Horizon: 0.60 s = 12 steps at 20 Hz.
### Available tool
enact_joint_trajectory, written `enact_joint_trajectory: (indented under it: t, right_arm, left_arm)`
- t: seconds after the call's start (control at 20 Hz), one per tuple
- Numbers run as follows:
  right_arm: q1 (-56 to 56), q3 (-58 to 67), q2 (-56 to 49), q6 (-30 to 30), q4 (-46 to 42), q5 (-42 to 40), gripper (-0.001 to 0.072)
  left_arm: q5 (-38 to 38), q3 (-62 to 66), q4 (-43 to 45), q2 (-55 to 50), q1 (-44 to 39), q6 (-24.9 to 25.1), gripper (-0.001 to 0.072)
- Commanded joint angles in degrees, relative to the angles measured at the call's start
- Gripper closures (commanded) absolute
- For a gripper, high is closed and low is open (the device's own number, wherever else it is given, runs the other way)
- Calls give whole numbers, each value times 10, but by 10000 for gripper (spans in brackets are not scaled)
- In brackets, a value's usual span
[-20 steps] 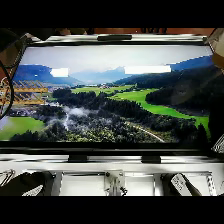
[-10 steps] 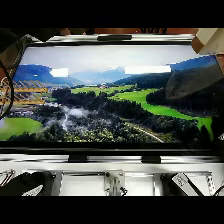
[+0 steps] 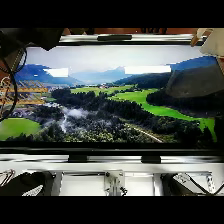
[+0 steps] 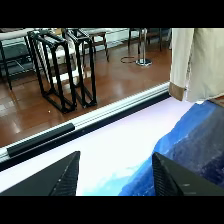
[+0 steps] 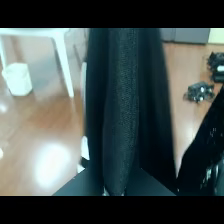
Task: Fold the shirts.
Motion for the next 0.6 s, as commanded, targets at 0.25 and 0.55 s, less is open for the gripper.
enact_joint_trajectory:
  t: [0.25, 0.55]
  right_arm:
    - [-6, 1, -47, 48, -9, -92, 652]
    - [-6, 1, -68, 84, -56, -144, 652]
  left_arm:
    - [-21, 0, 0, 0, 0, -1, 174]
    - [-81, 0, 0, 0, 0, -1, 178]
